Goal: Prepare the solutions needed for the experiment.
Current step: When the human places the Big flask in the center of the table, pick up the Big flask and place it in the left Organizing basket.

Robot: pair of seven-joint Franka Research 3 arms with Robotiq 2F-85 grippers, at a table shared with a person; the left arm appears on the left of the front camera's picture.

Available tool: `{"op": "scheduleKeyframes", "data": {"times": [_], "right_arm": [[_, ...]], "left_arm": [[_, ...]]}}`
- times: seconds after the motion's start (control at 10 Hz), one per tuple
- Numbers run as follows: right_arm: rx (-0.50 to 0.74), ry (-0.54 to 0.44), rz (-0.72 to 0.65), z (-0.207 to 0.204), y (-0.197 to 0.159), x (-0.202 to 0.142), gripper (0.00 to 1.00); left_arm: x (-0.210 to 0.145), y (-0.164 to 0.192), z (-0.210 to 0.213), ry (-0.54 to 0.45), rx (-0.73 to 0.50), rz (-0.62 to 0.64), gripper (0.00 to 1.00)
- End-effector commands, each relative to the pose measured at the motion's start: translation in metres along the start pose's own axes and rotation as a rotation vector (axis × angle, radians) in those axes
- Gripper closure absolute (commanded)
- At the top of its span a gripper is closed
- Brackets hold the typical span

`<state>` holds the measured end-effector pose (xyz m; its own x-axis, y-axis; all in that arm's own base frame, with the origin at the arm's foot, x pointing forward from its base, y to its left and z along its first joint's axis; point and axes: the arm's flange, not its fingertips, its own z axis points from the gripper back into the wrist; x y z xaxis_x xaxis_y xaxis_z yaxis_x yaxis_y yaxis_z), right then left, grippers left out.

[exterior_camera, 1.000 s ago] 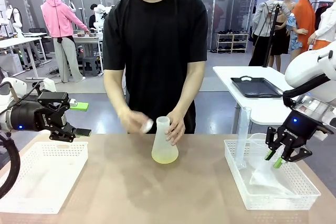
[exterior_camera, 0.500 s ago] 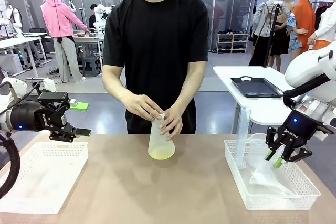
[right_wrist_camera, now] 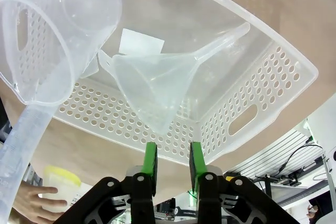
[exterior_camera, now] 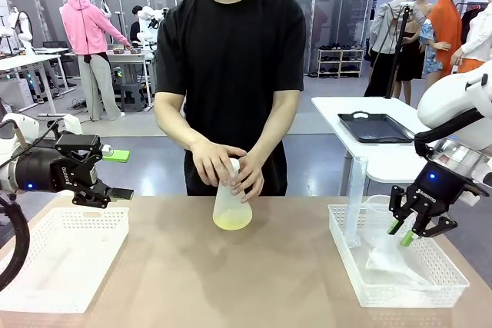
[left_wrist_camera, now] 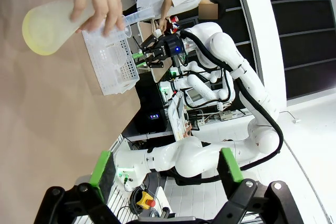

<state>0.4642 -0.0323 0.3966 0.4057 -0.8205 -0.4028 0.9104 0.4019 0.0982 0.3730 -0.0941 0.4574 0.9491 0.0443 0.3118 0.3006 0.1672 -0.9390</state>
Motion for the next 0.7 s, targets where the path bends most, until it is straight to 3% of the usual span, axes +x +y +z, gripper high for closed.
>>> {"op": "scheduleKeyframes", "data": {"times": [0.0, 0.4, 0.6], "right_arm": [[0.000, -0.003, 0.004, 0.000, 0.000, 0.000, 0.66], [0.000, 0.000, 0.001, 0.000, 0.000, 0.000, 0.66], [0.057, -0.062, 0.136, 0.011, 0.002, -0.037, 0.66]], "left_arm": [[0.001, -0.001, 0.000, 0.000, -0.017, -0.001, 0.00], [0.001, -0.001, 0.000, 0.000, -0.017, -0.001, 0.00], [0.001, -0.001, 0.000, 0.000, -0.017, -0.001, 0.00]]}}
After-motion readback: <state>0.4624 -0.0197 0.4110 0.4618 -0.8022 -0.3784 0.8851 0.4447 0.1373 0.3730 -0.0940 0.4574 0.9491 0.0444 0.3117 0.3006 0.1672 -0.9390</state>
